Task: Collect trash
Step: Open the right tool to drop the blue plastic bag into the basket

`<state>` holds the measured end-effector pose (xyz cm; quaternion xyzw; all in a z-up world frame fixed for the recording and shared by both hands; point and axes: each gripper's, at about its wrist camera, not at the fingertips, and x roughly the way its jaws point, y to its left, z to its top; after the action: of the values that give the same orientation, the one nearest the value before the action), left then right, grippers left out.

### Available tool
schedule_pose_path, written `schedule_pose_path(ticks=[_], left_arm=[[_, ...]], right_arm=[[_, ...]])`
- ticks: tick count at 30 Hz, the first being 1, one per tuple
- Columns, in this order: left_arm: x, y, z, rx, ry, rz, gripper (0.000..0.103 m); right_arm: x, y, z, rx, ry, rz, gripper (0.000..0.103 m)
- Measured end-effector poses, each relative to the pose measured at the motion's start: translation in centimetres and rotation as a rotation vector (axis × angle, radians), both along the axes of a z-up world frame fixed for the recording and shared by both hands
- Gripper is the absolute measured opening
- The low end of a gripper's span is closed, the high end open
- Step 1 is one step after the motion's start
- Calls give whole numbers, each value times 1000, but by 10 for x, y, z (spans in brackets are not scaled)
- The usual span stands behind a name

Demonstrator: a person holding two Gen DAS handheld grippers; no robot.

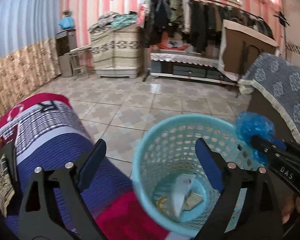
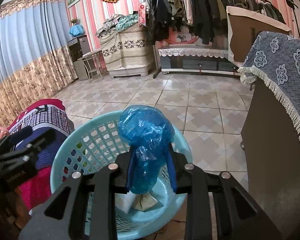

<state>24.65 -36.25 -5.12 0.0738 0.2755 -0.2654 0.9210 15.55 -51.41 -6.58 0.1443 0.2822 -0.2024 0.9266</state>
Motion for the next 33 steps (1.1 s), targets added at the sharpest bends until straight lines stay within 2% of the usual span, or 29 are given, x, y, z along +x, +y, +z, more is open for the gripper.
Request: schedule_pose_path(ticks=[7, 12, 13, 15, 16, 17, 23, 25, 33], left_arm=[[9, 44, 10, -16, -21, 126, 97], [8, 74, 10, -20, -32, 189, 97], [7, 78, 10, -19, -33, 195, 97], [6, 88, 12, -30, -25, 208, 97], [6, 92, 13, -36, -22, 214, 97], [6, 97, 15, -45, -19, 223, 97], [0, 118, 25, -61, -40, 250, 97], [-4, 126, 28, -53, -61, 266, 97], [-14, 163, 39, -51, -86, 316, 97]], right_arm=[[13, 10, -10, 10, 13, 26, 29], [22, 25, -10, 2, 20, 52, 29], [23, 28, -9, -5, 18, 54, 33], [23, 30, -7, -12, 8, 56, 50], [22, 32, -6, -15, -1, 55, 63], [21, 33, -3, -20, -11, 49, 69], [16, 37, 8, -46, -52, 33, 91], [15, 41, 11, -67, -57, 25, 94], [21, 57, 17, -90, -50, 51, 95]])
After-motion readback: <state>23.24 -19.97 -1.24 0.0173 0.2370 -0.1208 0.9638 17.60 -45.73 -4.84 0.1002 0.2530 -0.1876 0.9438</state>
